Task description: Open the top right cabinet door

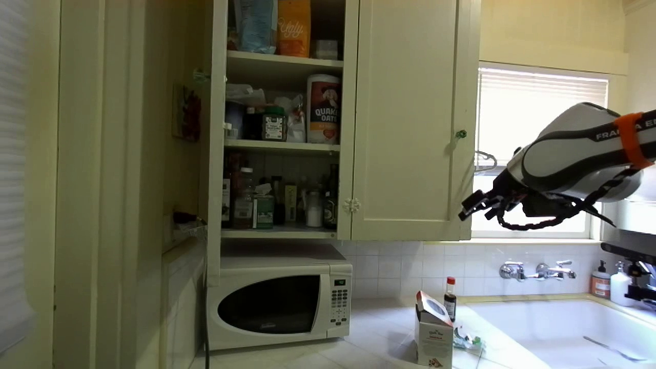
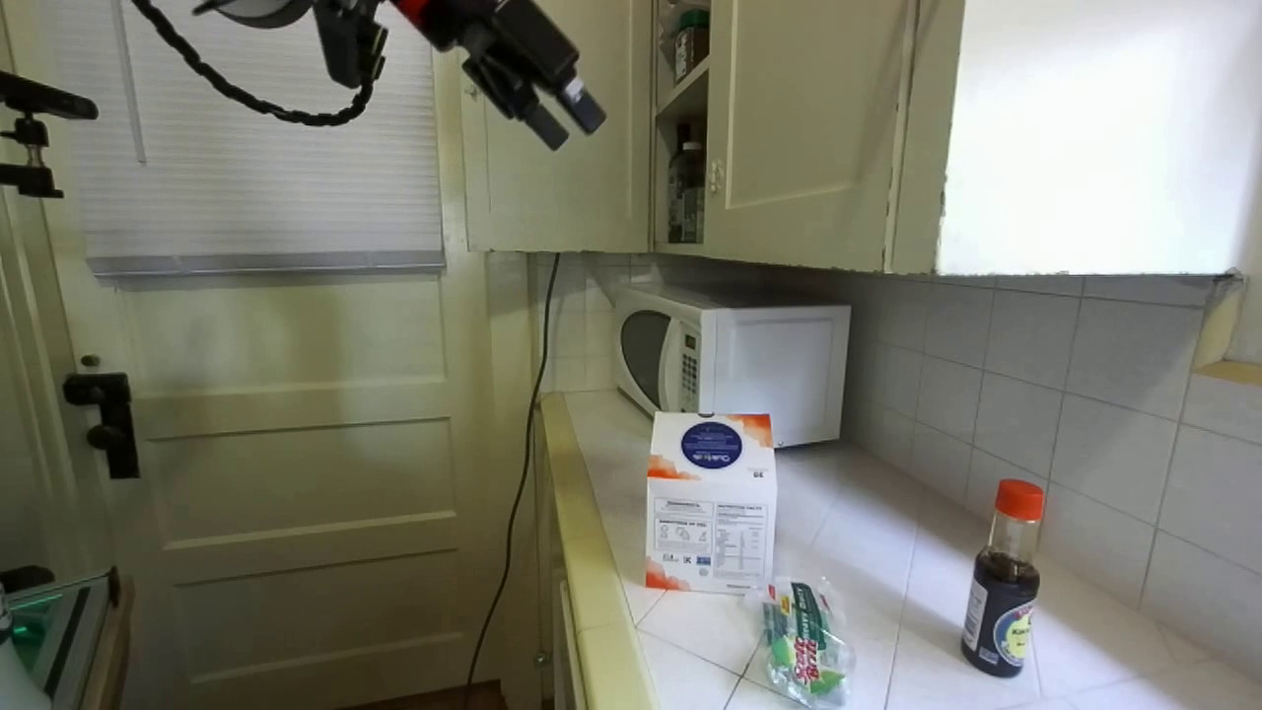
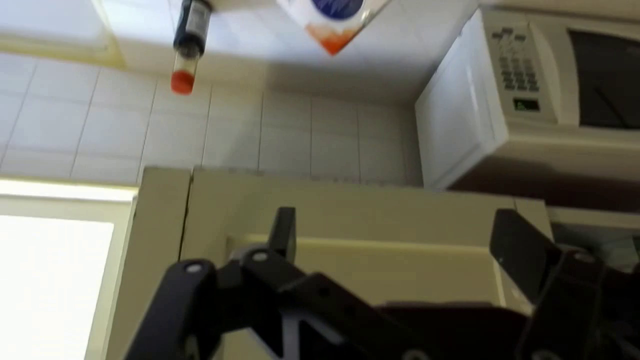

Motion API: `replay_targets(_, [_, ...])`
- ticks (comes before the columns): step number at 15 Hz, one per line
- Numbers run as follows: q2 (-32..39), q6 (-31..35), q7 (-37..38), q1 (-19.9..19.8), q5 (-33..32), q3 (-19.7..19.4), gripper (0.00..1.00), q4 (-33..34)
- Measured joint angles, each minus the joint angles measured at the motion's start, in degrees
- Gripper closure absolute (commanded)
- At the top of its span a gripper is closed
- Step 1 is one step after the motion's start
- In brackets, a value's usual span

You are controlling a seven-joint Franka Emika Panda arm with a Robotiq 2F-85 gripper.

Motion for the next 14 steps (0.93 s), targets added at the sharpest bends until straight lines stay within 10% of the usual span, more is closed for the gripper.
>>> replay_targets(14, [12.06, 17.24, -2.29, 3.80, -0.28, -4.00, 0.00, 22.50])
